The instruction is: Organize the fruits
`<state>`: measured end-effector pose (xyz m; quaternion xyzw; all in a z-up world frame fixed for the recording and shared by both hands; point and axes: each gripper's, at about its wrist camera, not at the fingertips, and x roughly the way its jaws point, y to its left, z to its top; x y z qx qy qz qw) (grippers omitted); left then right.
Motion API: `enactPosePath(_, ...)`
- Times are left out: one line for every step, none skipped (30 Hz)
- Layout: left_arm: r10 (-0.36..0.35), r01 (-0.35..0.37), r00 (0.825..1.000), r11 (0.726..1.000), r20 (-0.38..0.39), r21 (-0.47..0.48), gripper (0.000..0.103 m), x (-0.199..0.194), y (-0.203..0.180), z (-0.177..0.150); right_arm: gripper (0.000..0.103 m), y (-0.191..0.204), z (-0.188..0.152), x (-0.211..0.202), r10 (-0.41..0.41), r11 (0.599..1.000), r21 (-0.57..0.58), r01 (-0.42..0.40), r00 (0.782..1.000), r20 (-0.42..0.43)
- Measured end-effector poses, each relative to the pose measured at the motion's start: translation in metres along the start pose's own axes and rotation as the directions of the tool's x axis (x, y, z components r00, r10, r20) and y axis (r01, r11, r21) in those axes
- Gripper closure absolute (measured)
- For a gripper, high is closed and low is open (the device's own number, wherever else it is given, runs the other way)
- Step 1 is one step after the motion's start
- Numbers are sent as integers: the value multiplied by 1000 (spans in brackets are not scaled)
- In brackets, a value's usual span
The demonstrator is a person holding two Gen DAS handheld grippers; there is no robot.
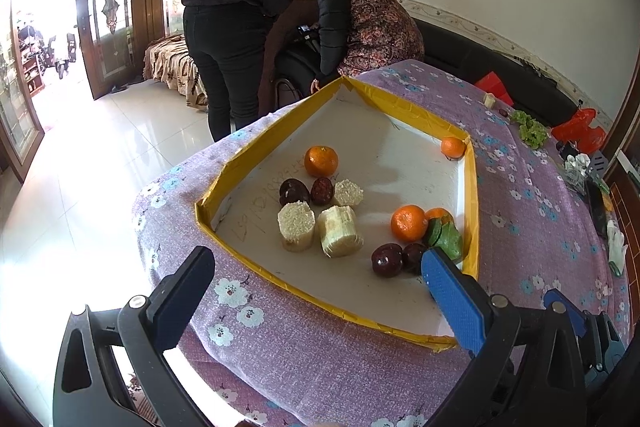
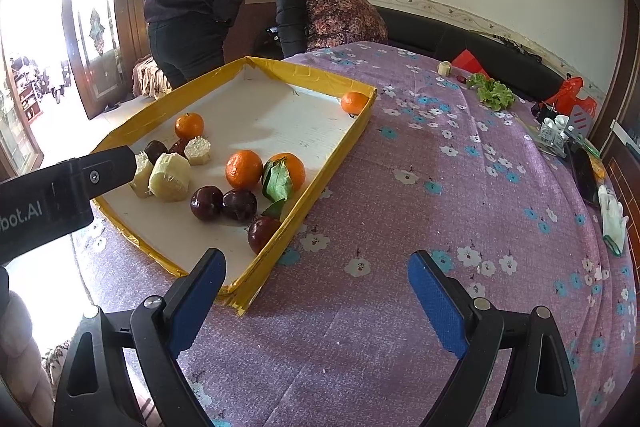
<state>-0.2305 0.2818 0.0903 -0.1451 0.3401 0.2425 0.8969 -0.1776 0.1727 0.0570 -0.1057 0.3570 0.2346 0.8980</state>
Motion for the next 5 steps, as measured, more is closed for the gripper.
enactPosePath(9, -9, 1000, 1000, 8, -2, 0, -1, 1, 0, 8, 1, 0, -1, 2, 1000, -3, -2, 1000, 1)
enactPosePath(18, -18, 1000, 1000, 13, 0, 0, -3, 1, 1, 8, 1, 0, -1, 3, 1000, -4, -3, 1000, 3)
enactPosePath(19, -19, 1000, 1000, 12, 2, 0, -3, 1, 2, 8, 1, 1, -1, 5, 1000, -3, -5, 1000, 3)
enactPosePath(19, -19, 1000, 1000, 7, 7, 0, -4, 1, 3, 8, 0, 1, -2, 10, 1000, 2, -10, 1000, 3)
enactPosePath(21, -21, 1000, 1000, 2, 11, 0, -4, 0, 3, 8, -3, 1, -2, 17, 1000, 9, -17, 1000, 1)
